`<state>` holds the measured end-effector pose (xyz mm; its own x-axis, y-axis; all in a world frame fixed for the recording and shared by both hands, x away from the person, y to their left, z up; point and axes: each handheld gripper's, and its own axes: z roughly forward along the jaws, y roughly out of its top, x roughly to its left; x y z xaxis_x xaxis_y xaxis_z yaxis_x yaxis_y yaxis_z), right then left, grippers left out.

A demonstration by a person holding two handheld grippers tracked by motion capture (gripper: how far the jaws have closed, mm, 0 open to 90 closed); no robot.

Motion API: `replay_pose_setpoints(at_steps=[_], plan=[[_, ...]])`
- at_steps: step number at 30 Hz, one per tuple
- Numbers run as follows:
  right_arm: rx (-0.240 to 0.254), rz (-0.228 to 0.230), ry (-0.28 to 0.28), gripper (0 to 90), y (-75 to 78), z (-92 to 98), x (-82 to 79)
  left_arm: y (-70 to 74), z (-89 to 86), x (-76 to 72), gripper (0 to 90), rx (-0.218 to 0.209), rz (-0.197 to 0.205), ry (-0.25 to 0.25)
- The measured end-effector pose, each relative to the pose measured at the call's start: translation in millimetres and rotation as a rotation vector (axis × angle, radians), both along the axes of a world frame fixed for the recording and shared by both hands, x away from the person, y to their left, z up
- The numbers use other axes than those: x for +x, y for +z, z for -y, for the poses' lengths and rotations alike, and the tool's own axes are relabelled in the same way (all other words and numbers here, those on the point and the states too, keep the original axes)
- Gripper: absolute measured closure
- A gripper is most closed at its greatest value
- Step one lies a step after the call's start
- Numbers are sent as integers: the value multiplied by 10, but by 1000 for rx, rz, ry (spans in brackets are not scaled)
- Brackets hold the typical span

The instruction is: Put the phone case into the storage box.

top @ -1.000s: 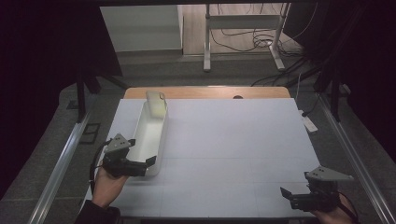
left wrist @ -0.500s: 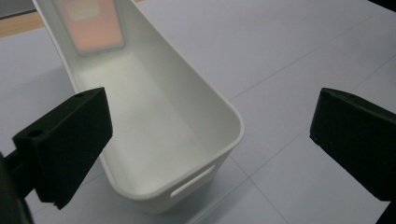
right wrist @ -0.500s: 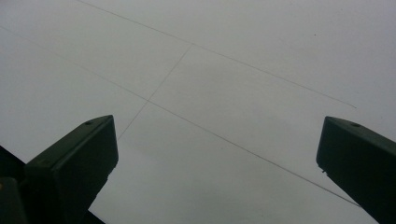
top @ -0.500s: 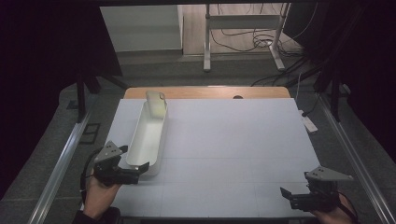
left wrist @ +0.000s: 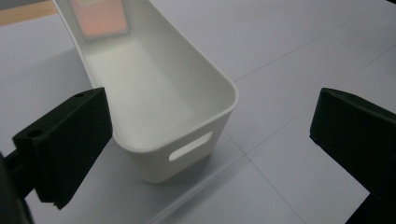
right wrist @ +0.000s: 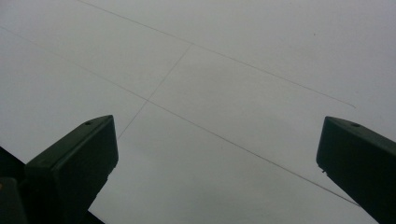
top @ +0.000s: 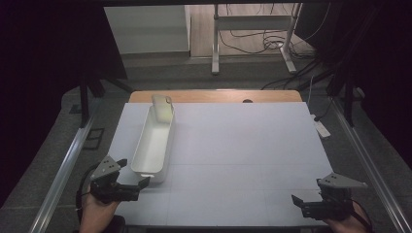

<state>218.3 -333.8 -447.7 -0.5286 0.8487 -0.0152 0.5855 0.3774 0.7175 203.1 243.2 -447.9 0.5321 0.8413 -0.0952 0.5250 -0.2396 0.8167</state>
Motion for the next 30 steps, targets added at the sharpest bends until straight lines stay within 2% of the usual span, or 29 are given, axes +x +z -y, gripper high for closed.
replay_pose_setpoints(at_steps=[12, 30], plan=[[0, -3, -2, 0, -2, -1, 3, -35, -55, -151, 0, -1, -6, 17], [2, -6, -6, 0, -5, -2, 7, -91, -89, -296, 0, 34, -35, 39]])
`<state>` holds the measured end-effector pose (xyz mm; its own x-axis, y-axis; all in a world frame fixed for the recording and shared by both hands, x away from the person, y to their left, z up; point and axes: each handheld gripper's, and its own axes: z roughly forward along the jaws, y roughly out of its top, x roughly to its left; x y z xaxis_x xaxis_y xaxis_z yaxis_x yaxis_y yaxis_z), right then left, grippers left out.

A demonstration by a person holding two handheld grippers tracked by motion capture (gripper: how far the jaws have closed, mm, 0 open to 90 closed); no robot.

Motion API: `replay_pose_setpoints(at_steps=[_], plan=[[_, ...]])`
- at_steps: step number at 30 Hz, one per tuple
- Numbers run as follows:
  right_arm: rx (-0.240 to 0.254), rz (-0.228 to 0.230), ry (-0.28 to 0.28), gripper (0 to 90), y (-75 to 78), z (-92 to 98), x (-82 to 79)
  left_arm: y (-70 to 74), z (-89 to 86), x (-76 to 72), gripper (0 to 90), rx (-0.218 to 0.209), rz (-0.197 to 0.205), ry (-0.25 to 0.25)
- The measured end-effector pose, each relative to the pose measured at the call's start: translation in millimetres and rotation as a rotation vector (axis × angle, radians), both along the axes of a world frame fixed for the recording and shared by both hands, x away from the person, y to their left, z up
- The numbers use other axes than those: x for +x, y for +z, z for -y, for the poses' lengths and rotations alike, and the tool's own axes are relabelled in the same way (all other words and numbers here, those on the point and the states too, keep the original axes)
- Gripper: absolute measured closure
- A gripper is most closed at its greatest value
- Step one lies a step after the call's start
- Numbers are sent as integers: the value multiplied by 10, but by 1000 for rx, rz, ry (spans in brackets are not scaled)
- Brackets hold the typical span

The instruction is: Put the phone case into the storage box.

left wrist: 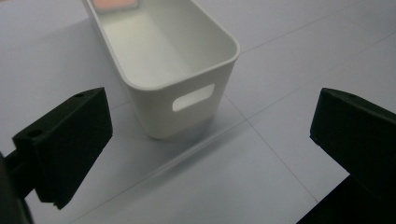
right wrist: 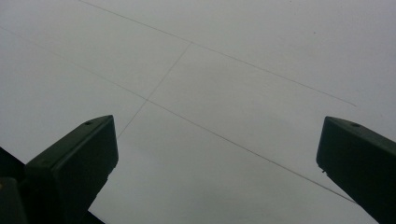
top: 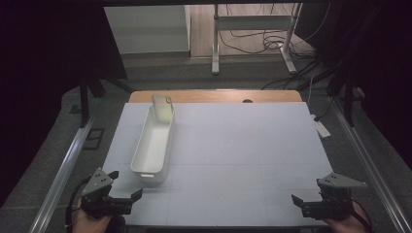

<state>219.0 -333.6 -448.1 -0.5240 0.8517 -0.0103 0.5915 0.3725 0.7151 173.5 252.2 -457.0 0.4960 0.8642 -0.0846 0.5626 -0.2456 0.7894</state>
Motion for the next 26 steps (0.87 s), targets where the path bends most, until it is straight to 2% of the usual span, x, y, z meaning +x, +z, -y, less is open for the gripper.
replay_pose_setpoints(at_steps=[14, 24, 26], plan=[[-1, -1, -3, 0, 0, -1, 0, -74, -3, -42, 0, 50, -45, 25], [-3, 0, -4, 0, 0, -3, 0, -87, 22, -33, 3, 78, -55, 43], [-5, 0, -4, 0, -3, -2, 2, -84, 20, -32, 4, 72, -53, 44]])
